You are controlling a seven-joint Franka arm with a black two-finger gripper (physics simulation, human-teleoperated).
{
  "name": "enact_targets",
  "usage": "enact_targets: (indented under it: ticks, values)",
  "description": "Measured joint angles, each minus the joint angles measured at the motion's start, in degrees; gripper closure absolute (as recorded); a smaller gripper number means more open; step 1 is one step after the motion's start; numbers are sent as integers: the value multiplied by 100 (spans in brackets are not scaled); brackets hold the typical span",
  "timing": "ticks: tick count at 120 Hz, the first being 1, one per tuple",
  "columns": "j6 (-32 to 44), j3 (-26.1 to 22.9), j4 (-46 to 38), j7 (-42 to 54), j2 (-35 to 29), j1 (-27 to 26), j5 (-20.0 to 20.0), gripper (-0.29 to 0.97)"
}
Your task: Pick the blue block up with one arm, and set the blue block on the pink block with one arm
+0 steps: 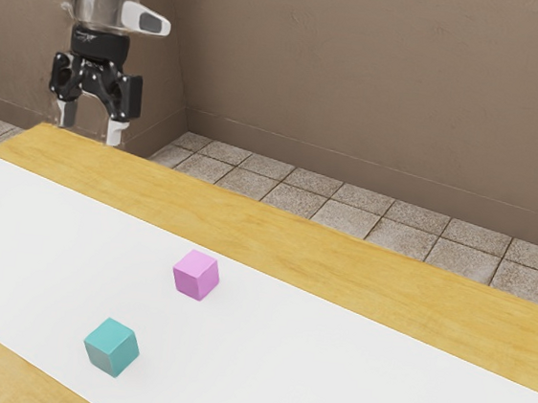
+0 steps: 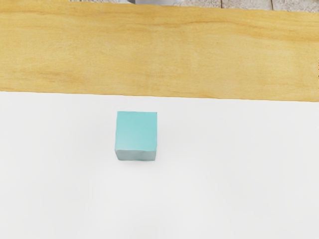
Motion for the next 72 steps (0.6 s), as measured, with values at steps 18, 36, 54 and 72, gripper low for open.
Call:
enact_targets:
  ticks: [18,36,54,72]
  values:
    - [1654,0,-137,-22,-16,66,37,0]
    - [2350,-38,-221,-35,-89,158,26,0]
    - [3072,-100,-2433,-52,-1296,121,-30,0]
    - [4192,-93,-4409,-71,-1800,73,-49,0]
